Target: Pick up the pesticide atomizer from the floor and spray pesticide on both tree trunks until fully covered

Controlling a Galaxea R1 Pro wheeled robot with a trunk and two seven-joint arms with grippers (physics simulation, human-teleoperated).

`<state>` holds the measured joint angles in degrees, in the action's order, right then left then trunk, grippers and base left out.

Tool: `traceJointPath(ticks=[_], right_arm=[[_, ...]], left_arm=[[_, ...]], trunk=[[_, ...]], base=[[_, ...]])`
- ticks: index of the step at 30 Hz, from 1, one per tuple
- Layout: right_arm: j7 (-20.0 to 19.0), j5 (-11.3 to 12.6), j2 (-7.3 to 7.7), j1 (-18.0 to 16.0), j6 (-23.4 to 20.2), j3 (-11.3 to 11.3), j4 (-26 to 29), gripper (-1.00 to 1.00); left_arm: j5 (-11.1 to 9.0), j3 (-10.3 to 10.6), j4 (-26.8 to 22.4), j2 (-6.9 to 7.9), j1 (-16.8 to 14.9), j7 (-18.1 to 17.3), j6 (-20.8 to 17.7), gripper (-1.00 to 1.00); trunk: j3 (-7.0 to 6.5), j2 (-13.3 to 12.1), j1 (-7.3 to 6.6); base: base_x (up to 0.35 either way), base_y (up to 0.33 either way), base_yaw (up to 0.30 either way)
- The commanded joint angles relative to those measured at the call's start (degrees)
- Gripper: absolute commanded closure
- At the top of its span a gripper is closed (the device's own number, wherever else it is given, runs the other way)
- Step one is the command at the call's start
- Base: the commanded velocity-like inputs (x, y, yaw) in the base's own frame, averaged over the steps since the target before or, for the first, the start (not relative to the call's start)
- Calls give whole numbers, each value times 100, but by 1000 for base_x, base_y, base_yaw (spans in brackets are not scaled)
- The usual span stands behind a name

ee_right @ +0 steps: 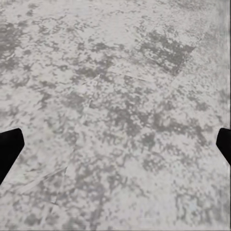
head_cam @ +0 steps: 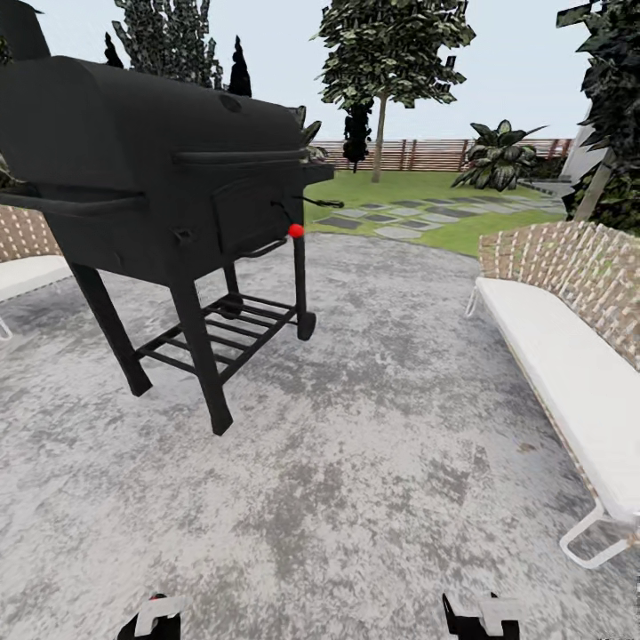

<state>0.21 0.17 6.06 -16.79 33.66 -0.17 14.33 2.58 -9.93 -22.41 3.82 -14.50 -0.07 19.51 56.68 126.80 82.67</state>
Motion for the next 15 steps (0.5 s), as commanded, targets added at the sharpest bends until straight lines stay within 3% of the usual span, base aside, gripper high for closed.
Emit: traceJointPath(ticks=[1,15], right_arm=[[1,0,0,0,0,0,0,-100],[3,0,0,0,0,0,0,-100]], left_arm=[[-2,0,-1,4,0,6,0,100],[-1,0,-1,13,0,15,0,100]], trunk=[[0,0,0],[0,0,0]], base=[[288,-134,-298],[304,-95,-298]])
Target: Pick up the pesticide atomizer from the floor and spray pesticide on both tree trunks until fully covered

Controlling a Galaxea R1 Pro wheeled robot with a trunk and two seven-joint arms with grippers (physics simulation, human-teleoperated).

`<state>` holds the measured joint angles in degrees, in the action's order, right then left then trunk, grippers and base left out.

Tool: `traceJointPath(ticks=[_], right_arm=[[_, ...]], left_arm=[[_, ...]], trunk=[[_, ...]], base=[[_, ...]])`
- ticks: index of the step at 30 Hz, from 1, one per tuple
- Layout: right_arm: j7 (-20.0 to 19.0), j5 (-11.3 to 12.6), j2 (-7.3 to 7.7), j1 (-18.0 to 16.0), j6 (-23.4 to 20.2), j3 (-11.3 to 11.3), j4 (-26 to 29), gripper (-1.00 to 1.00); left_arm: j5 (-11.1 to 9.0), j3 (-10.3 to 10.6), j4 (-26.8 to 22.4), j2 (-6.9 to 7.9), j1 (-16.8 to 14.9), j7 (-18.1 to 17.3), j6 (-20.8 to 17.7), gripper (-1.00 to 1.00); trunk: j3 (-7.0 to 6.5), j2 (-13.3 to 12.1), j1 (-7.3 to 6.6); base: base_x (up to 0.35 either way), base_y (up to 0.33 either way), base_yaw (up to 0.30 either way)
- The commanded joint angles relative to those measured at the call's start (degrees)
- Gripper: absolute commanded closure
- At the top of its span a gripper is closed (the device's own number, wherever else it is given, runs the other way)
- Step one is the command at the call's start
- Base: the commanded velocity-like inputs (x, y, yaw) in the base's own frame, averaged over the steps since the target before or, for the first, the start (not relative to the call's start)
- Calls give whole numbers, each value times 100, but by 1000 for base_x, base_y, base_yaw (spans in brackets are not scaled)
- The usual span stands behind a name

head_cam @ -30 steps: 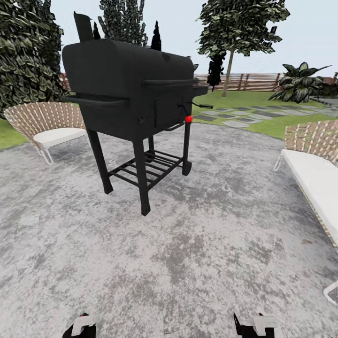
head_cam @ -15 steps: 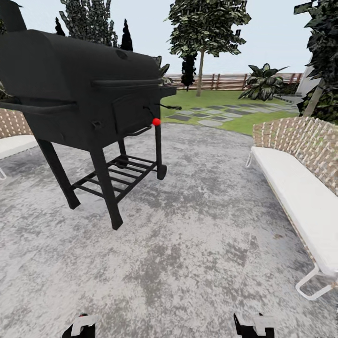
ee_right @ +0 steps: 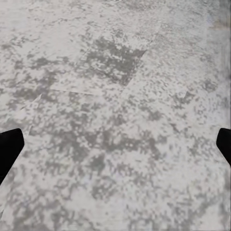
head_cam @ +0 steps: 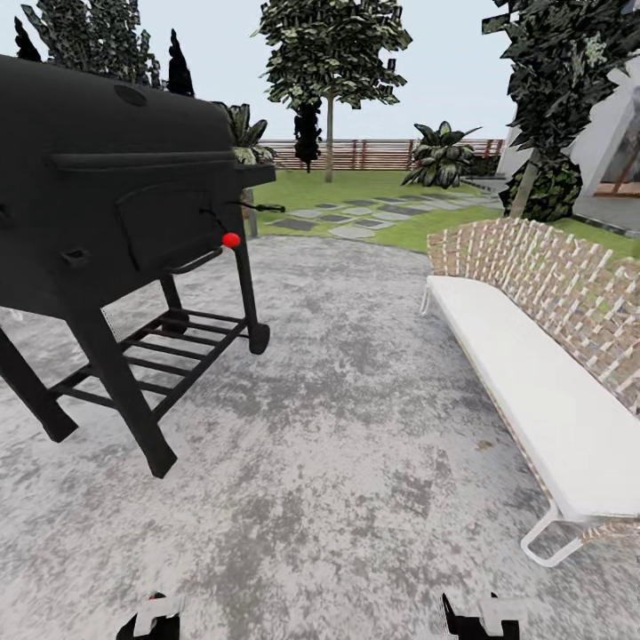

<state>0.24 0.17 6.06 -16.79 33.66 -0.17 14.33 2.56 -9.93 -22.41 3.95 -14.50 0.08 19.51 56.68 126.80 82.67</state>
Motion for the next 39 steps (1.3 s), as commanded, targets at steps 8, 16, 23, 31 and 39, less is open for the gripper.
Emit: traceJointPath(ticks=[8,16,23,31,39], right_arm=[[0,0,0,0,0,0,0,-100],[-5,0,0,0,0,6,0,-100],[-15,-5,0,0,0,1,24,-100],[-37,-2,7,0,0,-5,28,-100],[-36,-2,9,0,0,2,18,-100]], left_arm=[[-1,-7,-1,0,0,-1,0,100],[-1,-7,-1,6,0,-2,0,100],[4,-8,-1,9,0,-5,0,100],[-1,-3,8,9,0,1,0,100],[-1,-9,0,9,0,1,0,100]], trunk=[[0,0,0],[0,0,0],[0,0,0],[0,0,0],[0,0,0]], base=[[328,-11,-273],[338,0,-20],[338,0,0],[338,0,-167],[338,0,-189]])
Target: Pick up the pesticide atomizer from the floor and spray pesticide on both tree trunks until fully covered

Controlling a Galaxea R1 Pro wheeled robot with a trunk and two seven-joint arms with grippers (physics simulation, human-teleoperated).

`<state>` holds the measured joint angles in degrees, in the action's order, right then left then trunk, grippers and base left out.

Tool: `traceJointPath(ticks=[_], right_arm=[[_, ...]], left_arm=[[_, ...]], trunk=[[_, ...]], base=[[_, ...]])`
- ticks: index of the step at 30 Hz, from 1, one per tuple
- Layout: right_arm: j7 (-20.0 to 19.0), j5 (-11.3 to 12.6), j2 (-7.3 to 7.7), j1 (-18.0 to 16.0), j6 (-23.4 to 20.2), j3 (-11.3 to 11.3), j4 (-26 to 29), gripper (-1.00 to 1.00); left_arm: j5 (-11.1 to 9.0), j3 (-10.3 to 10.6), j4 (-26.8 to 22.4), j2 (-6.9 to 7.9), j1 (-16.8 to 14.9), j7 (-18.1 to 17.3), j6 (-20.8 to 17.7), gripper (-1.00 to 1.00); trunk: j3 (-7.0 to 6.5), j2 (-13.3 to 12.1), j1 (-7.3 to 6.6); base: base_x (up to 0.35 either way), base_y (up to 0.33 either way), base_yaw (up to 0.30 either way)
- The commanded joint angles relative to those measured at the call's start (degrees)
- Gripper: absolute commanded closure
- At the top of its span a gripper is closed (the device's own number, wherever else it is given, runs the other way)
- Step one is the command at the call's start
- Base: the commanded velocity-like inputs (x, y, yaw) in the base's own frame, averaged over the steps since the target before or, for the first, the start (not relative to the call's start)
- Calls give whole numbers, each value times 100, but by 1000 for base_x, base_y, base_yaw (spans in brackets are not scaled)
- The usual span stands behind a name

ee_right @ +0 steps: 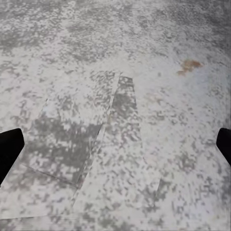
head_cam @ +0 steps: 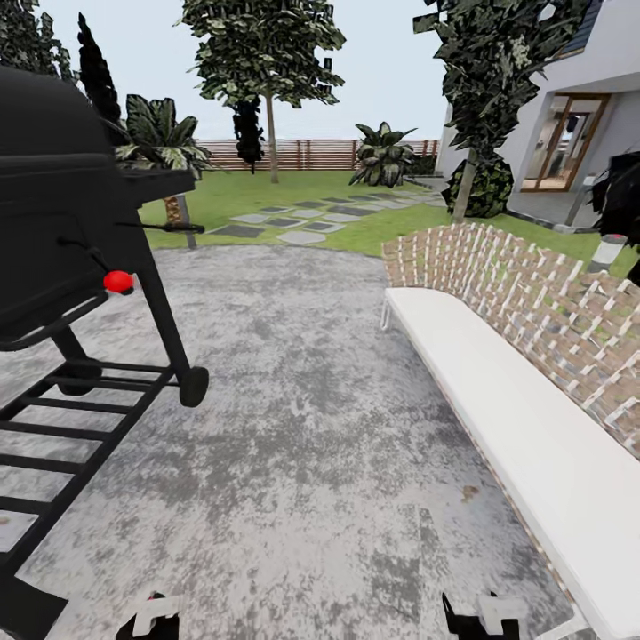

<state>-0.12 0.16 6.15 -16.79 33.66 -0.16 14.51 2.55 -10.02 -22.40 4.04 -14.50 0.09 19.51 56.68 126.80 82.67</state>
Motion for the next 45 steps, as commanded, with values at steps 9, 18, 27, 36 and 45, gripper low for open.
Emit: traceJointPath(ticks=[9,18,27,36,45], right_arm=[[-15,-16,0,0,0,15,-11,-100],[28,-15,0,0,0,7,-12,-100],[29,-11,0,0,0,7,-18,-100],[29,-16,0,0,0,7,-18,-100],[29,-16,0,0,0,7,-26,-100]], left_arm=[[-1,0,-1,0,0,0,0,100],[-8,0,-1,0,0,0,0,100],[-6,0,-1,0,0,0,0,100],[-4,0,-1,0,0,0,0,100],[-5,0,7,0,0,0,0,100]], trunk=[[0,0,0],[0,0,0],[0,0,0],[0,0,0],[0,0,0]], base=[[338,0,-5],[338,0,0],[338,0,0],[338,0,0],[338,0,0]])
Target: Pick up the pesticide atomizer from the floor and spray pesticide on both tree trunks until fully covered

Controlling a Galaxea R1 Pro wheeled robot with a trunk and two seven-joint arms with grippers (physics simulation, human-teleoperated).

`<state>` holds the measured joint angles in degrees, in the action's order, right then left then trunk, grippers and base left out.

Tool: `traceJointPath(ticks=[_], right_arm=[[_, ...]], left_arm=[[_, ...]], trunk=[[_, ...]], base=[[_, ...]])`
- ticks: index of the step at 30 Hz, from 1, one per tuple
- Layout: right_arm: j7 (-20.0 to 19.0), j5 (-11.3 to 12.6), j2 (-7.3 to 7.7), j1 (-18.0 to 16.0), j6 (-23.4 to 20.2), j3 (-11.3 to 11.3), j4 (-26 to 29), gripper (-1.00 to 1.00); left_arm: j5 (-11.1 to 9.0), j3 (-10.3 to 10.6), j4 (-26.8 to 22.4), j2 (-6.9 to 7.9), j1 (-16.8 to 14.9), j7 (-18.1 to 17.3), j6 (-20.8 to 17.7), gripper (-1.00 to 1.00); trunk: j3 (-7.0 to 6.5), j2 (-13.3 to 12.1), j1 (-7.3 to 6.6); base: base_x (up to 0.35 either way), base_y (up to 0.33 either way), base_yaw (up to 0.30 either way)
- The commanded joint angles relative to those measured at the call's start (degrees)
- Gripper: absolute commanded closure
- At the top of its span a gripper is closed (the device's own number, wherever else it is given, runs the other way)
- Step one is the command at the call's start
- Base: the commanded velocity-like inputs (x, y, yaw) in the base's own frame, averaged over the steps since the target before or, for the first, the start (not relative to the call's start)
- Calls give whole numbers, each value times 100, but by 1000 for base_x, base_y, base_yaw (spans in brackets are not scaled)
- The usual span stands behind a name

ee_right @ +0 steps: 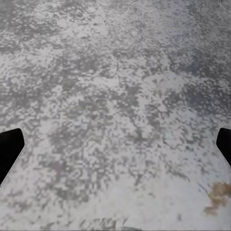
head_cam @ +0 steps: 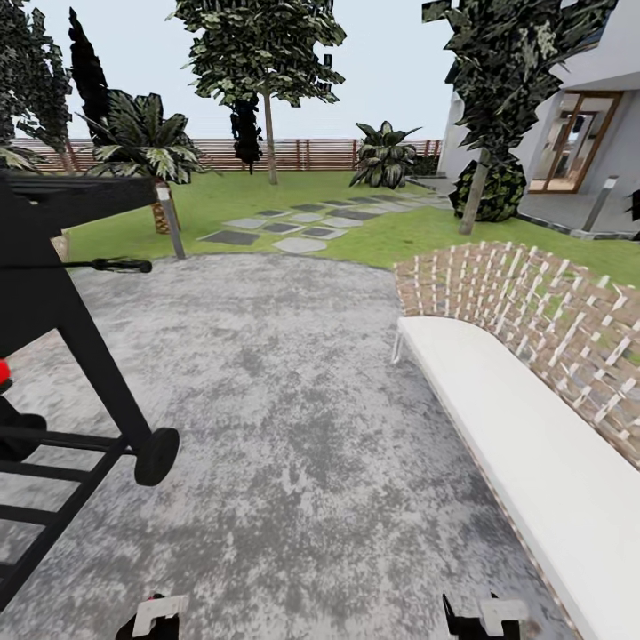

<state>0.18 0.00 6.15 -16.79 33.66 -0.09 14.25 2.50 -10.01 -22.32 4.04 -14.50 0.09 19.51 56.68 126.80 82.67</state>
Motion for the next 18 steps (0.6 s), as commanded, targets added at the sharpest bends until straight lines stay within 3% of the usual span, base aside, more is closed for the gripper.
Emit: traceJointPath(ticks=[1,18], right_arm=[[0,0,0,0,0,0,-1,-100],[0,0,0,0,0,0,-1,-100]], left_arm=[[-2,0,0,0,0,0,0,100],[4,-1,0,0,0,0,0,100]], trunk=[[0,0,0],[0,0,0]], base=[[338,0,0],[338,0,-36]])
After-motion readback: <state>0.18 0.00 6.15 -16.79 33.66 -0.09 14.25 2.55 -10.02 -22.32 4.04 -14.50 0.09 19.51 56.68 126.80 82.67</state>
